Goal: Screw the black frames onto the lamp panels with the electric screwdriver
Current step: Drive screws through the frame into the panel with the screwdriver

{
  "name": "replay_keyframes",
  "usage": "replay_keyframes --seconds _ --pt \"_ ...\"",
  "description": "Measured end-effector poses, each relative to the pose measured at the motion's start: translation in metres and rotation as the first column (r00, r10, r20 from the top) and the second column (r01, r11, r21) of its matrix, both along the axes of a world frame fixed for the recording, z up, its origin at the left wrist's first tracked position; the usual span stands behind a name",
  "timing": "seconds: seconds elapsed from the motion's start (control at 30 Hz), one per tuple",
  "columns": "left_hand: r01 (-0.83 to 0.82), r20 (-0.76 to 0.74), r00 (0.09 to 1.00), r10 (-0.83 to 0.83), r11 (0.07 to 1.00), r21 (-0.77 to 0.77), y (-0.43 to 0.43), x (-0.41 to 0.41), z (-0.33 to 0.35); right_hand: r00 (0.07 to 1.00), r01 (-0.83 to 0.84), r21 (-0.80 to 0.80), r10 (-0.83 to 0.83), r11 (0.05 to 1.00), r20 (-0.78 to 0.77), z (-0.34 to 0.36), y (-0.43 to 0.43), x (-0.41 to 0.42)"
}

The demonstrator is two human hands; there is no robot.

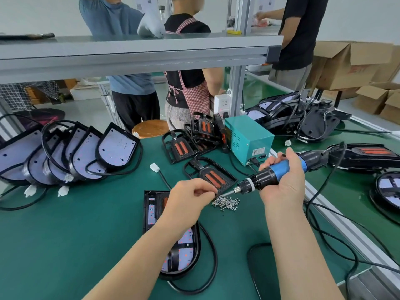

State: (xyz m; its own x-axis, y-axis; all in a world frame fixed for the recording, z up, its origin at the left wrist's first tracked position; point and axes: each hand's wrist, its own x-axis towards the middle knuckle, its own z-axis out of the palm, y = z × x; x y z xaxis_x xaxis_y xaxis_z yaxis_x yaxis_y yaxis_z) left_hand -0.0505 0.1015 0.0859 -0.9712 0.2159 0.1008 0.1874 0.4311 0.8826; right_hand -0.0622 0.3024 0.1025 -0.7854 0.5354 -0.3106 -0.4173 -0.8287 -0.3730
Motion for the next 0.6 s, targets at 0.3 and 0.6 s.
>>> replay_keyframes --seconds 0.3,0.6 --pt "-0.391 0.604 0.769 -0.211 0.591 0.705 -0.037 0.041 0.01 0.993 -0.056 0.113 0.068 0.992 -0.099 0.028 -0.051 0.014" --pt "-0.476 0.619 0.731 -0.287 0.436 0.764 -0.061 0.055 0.014 0.991 -0.063 0.19 0.083 0.98 -0.102 0.04 -0.081 0.023"
